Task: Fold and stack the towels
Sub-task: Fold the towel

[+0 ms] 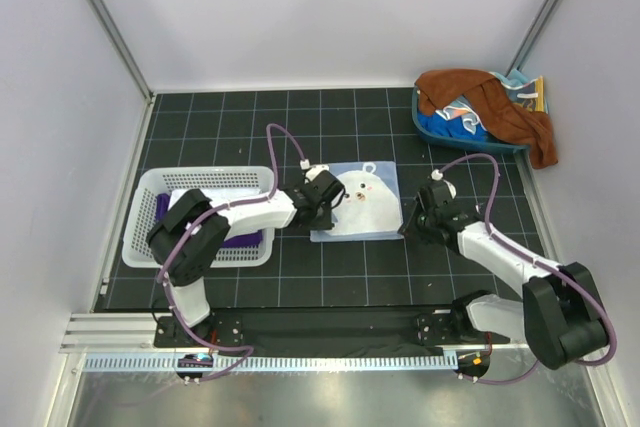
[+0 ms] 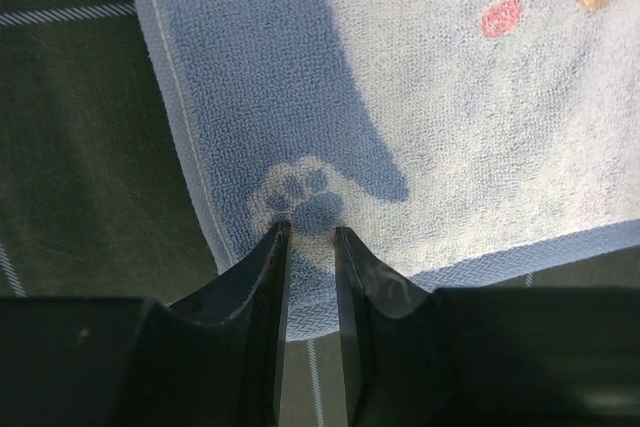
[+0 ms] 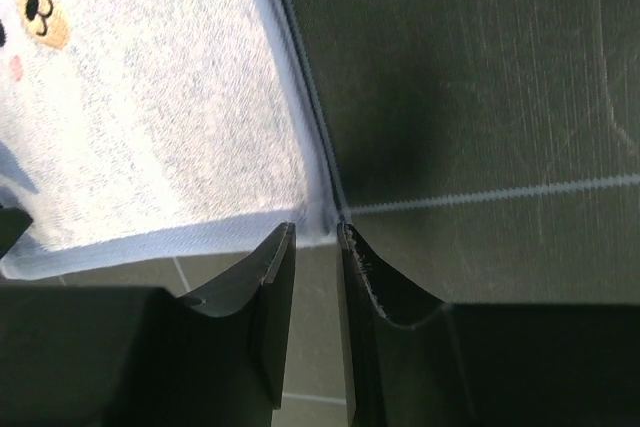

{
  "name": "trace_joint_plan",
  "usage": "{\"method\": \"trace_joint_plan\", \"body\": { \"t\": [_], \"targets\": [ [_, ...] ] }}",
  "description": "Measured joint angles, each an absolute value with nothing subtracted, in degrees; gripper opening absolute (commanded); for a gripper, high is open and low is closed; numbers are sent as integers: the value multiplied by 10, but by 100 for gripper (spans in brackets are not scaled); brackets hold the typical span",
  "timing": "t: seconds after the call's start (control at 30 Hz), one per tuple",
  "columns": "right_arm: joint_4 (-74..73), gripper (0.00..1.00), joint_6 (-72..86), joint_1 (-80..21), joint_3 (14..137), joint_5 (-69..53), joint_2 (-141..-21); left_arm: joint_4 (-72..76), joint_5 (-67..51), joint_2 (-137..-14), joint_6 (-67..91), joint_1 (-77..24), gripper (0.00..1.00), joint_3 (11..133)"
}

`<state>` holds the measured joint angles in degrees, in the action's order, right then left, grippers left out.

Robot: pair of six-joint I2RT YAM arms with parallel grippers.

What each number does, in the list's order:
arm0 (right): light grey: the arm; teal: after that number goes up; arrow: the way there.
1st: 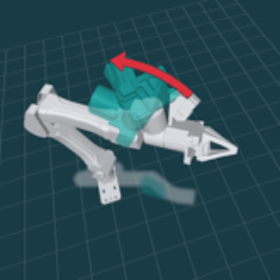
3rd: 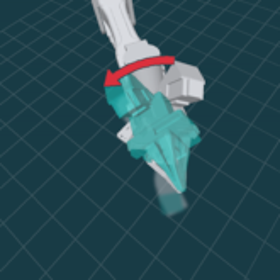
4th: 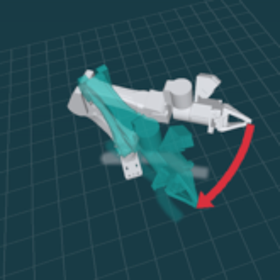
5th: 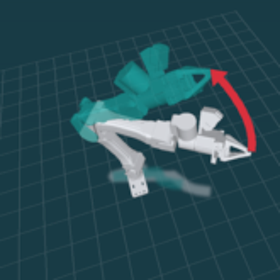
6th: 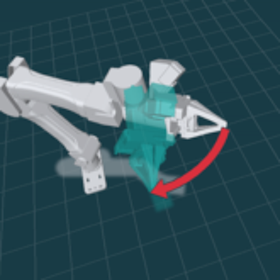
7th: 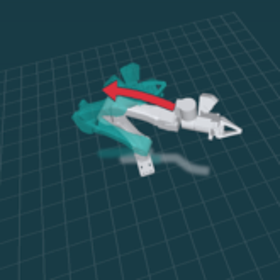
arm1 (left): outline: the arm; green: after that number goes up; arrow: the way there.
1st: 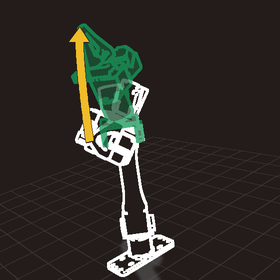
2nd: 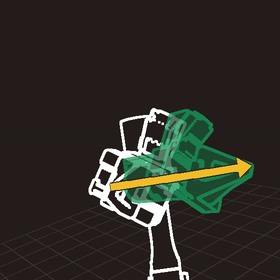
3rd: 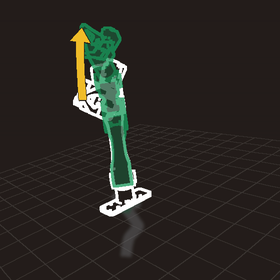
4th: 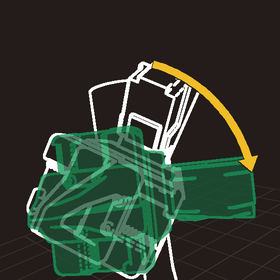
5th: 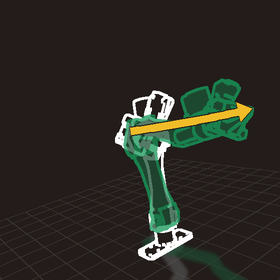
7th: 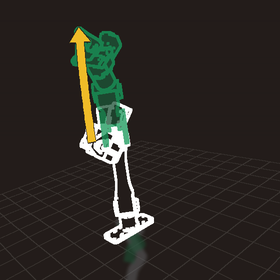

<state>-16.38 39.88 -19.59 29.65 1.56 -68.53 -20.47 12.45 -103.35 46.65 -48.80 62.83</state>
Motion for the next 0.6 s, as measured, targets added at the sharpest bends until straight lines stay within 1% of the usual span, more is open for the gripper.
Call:
{"method": "trace_joint_plan", "body": {
  "t": [0.2,0.3,0.4,0.5,0.6],
  "targets": [
    [-200,28,411,-216,293,16,-652,-206,124,-1033,468,-507,28,628],
    [-217,31,413,-219,293,20,-632,-208,125,-1029,470,-510,29,625],
    [-227,31,411,-220,305,23,-624,-228,129,-1025,469,-512,29,627],
    [-239,31,402,-220,362,23,-660,-271,136,-1025,459,-509,29,651],
    [-236,31,386,-220,451,25,-734,-299,139,-1025,445,-489,30,699]
  ]
}}
